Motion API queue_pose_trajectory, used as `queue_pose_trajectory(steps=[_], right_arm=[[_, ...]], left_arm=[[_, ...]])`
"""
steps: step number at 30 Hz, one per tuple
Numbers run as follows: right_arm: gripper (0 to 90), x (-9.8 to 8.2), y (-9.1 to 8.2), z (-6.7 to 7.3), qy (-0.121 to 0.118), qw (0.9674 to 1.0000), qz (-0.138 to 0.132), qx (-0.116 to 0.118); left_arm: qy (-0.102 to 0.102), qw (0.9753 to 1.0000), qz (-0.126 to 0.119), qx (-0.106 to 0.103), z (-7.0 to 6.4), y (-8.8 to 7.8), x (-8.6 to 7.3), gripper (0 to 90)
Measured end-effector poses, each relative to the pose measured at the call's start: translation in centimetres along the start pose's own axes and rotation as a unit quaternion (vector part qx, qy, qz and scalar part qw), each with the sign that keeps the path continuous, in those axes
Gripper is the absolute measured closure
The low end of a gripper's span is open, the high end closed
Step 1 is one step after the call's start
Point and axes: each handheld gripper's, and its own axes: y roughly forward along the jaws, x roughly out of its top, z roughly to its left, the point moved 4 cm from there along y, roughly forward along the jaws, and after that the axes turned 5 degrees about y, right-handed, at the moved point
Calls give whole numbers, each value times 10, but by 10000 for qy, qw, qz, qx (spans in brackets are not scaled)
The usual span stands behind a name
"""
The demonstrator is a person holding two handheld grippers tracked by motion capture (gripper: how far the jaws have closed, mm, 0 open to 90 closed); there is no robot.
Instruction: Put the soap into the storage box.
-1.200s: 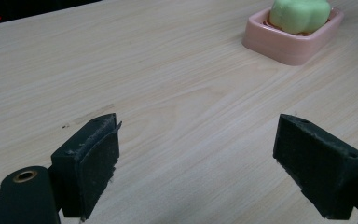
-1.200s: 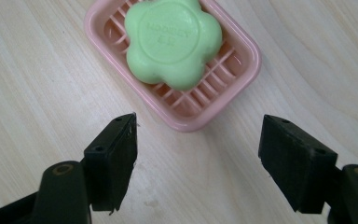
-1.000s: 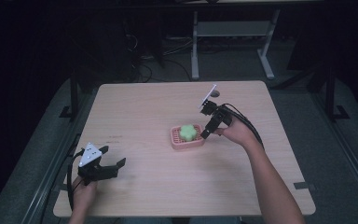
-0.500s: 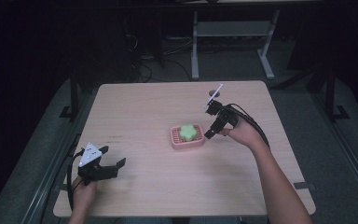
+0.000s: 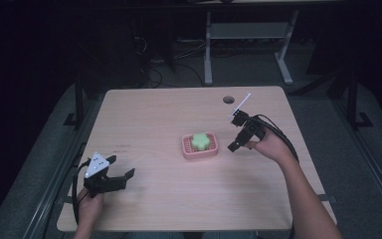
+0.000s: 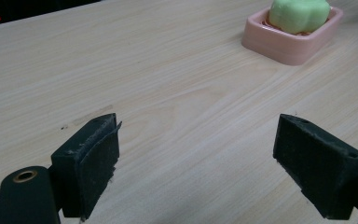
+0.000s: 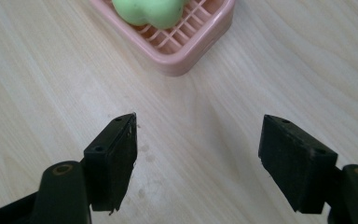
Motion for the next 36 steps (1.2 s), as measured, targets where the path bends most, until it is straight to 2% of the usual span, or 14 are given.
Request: queue_pose_trajectory(steps=[14,24,30,32,36], right_arm=[[277,-26,-5,-6,95,9999,-91,73],[276,-45,-10,-11,133,9998,-128,-19],[272,-57,-8,-13,166,9998,-112,27],[273,-60,-8,-13,173,9996,-169,127],[273,-68,-6,-12,178,9996,-199,129]], left_arm=[[41,10000,19,8,0,1,1,140],[64,10000,53,1,-1,2,0,141],[55,10000,54,7,-1,2,0,141],[59,10000,53,10,-1,2,0,141],[80,9999,67,2,-1,2,0,141]])
